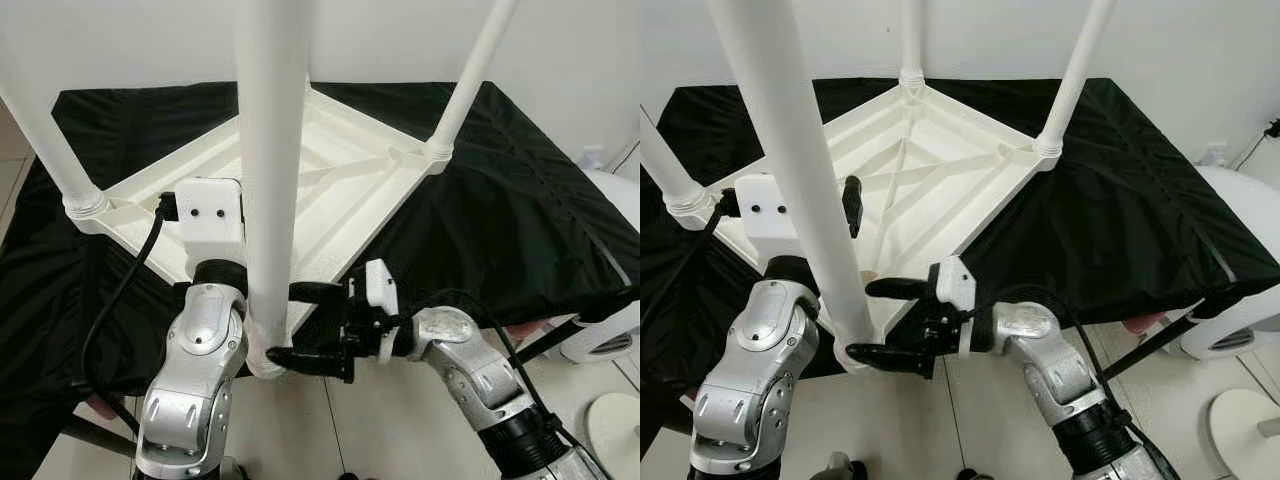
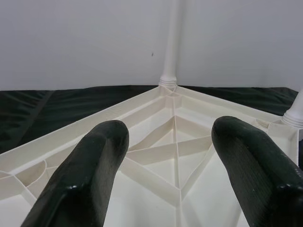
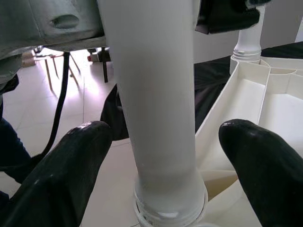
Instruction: Building children table
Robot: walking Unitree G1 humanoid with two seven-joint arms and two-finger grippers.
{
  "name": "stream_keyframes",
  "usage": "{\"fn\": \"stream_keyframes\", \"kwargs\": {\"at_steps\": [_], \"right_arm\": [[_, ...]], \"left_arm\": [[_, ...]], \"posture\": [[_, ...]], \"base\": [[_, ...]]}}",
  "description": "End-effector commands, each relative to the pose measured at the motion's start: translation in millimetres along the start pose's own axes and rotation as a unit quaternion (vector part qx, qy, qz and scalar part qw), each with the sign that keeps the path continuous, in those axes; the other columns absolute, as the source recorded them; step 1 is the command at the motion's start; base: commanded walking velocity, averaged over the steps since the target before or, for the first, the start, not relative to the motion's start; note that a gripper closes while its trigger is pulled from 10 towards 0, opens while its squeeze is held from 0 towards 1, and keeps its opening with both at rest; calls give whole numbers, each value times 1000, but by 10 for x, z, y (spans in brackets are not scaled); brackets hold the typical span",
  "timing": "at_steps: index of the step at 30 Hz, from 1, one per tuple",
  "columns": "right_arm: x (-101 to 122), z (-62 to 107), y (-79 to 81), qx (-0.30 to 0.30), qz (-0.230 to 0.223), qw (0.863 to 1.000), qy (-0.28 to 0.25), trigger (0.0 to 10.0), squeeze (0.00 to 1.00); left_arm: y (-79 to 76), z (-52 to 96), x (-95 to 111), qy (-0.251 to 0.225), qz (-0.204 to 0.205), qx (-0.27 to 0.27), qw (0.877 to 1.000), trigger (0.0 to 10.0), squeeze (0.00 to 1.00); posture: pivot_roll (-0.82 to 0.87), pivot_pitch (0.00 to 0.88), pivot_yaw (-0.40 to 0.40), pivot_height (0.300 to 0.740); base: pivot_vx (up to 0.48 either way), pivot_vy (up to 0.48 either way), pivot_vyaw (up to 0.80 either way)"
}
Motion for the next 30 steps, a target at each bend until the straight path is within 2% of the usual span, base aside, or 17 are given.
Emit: {"fn": "stream_keyframes", "kwargs": {"at_steps": [1, 7, 9, 13, 16, 18, 19, 20, 21, 22, 24, 26, 30], "right_arm": [[-43, -92, 56, 11, -11, 1000, -4, 10000, 0], [-46, -180, 80, 10, -16, 1000, -14, 10000, 0], [-41, -296, 82, -8, -21, 999, -27, 10000, 0], [-22, -411, 68, -36, -25, 998, -40, 10000, 0], [-19, -471, 30, -72, -28, 996, -44, 10000, 0], [-35, -488, -21, -116, -22, 992, -37, 10000, 0], [-35, -488, -21, -116, -22, 992, -37, 10000, 0], [-48, -484, -47, -138, -23, 990, -31, 10000, 0], [-52, -459, -141, -195, -35, 980, -31, 10000, 0], [-52, -459, -141, -195, -35, 980, -31, 10000, 0], [-56, -416, -209, -238, -35, 970, -29, 10000, 0], [-56, -408, -219, -246, -34, 968, -30, 10000, 0], [-68, -294, -324, -287, -34, 957, -29, 10000, 0]], "left_arm": [[-61, 29, 15, 0, 8, -2, 1000, 10000, 0], [-62, 33, 26, -1, 7, 0, 1000, 10000, 0], [-77, 34, 43, -3, 8, 0, 1000, 10000, 0], [-99, 34, 61, -6, 8, -4, 1000, 10000, 0], [-115, 35, 73, -7, 5, -8, 1000, 10000, 0], [-127, 42, 83, -7, 2, -13, 1000, 10000, 0], [-127, 42, 83, -7, 2, -13, 1000, 10000, 0], [-124, 44, 82, -6, -1, -15, 1000, 10000, 0], [-110, 50, 79, -3, -6, -24, 1000, 10000, 0], [-110, 50, 79, -3, -6, -24, 1000, 10000, 0], [-12, 53, 49, 4, -29, -21, 999, 10000, 0], [16, 53, 44, 6, -37, -19, 999, 10000, 0], [266, 25, 34, 12, -75, 6, 997, 10000, 0]], "posture": [[161, 210, -64, 740], [165, 210, -69, 740], [170, 209, -73, 740], [171, 209, -75, 740], [174, 205, -78, 740], [173, 204, -78, 740], [173, 204, -78, 740], [173, 200, -78, 740], [169, 198, -75, 740], [169, 198, -75, 740], [165, 195, -73, 740], [165, 195, -73, 740], [155, 194, -61, 740]], "base": [[0, 0, 0], [0, 0, 0], [0, 0, 0], [0, 0, 0], [0, 0, 0], [0, 0, 0], [0, 0, 0], [0, 0, 0], [0, 0, 0], [0, 0, 0], [0, 0, 0], [0, 0, 0], [0, 0, 0]]}}
Point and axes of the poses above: a point about 5 cm out from each wrist's last joint towards the gripper, its own z axis pointing back from the gripper into the wrist, its own x axis along the axis of the wrist's last joint, y = z × x, the point moved 5 cm from there along -z, pointing out of the wrist towards the gripper, and after that the axes turned 10 degrees about z, right-handed, at the moved point
